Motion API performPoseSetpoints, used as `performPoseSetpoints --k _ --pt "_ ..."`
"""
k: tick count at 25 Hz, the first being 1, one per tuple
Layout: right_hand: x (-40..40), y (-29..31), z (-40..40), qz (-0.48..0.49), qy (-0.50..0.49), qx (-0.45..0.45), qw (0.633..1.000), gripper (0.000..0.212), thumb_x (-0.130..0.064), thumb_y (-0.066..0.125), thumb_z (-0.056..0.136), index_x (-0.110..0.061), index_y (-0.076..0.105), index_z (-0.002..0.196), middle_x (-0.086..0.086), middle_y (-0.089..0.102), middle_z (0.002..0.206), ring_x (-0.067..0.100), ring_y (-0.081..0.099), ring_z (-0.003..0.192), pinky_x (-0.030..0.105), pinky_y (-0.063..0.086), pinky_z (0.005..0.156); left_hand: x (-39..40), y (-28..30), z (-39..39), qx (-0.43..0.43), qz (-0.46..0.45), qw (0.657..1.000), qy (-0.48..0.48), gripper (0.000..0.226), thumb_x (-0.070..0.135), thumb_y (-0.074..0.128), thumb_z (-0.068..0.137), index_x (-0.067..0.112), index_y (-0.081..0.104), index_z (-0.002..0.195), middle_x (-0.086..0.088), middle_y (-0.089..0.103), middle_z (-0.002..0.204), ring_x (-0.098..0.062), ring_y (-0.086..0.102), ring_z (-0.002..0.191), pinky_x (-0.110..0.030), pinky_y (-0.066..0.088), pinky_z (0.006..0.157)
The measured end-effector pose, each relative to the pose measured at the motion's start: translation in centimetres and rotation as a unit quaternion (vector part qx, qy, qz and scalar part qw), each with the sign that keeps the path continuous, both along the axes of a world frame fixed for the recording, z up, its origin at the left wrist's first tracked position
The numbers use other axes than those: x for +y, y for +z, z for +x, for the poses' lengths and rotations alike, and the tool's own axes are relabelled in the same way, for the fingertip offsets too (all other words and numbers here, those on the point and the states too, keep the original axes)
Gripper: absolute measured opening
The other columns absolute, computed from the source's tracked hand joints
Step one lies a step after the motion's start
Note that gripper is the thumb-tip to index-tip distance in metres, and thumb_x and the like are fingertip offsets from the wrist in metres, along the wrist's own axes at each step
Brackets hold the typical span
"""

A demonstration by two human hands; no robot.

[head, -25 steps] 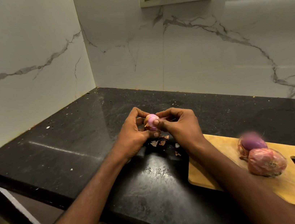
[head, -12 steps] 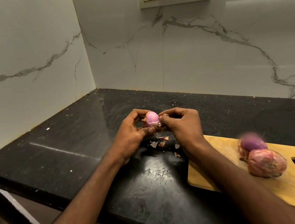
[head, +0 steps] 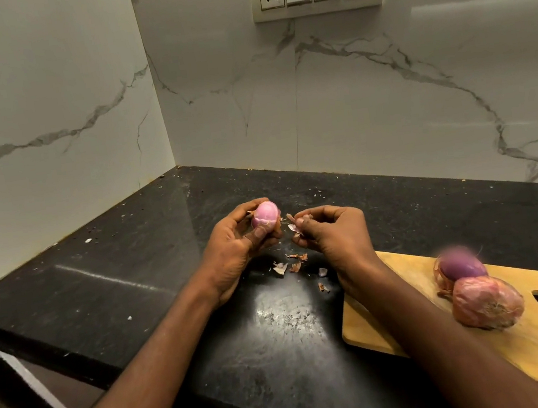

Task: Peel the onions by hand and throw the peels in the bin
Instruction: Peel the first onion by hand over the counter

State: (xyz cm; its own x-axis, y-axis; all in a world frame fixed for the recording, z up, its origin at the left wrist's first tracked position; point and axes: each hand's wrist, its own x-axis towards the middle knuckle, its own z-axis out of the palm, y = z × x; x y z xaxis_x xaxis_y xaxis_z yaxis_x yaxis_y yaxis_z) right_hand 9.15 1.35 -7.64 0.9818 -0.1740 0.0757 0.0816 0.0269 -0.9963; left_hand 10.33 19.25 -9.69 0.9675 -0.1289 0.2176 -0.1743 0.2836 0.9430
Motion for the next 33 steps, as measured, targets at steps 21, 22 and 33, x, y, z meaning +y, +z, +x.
performPoseSetpoints --k 21,22,33 --pt "-0.4 -0.4 -0.1 -0.311 -0.036 -0.195 0.929 0.018 -0.018 0.078 0.091 -0.02 0.081 0.108 -0.005 0.079 0.1 0.0 0.07 0.088 0.023 0.061 0.081 0.4 0.2 -0.5 -0.045 0.118 0.99 -0.064 0.051 -0.013 0.058 0.094 0.009 0.061 0.141 -0.004 0.069 0.135 -0.022 0.066 0.125 -0.035 0.055 0.104" --pt "-0.5 -0.3 0.0 -0.312 -0.033 -0.197 0.929 0.017 -0.018 0.078 0.091 -0.02 0.081 0.108 -0.006 0.079 0.1 0.001 0.07 0.088 0.025 0.062 0.081 0.4 0.2 -0.5 -0.047 0.114 0.99 -0.063 0.05 -0.01 0.061 0.095 0.008 0.06 0.141 -0.005 0.069 0.135 -0.022 0.066 0.124 -0.035 0.055 0.104" --pt "-1.2 -0.1 -0.1 -0.315 0.02 -0.215 0.924 0.014 -0.017 0.083 0.085 -0.016 0.083 0.099 -0.007 0.076 0.094 0.004 0.072 0.083 0.03 0.063 0.075 0.2 0.0 -0.4 -0.056 0.126 0.99 -0.015 0.045 -0.003 0.075 0.088 0.008 0.067 0.131 -0.009 0.075 0.122 -0.025 0.071 0.116 -0.037 0.059 0.098"
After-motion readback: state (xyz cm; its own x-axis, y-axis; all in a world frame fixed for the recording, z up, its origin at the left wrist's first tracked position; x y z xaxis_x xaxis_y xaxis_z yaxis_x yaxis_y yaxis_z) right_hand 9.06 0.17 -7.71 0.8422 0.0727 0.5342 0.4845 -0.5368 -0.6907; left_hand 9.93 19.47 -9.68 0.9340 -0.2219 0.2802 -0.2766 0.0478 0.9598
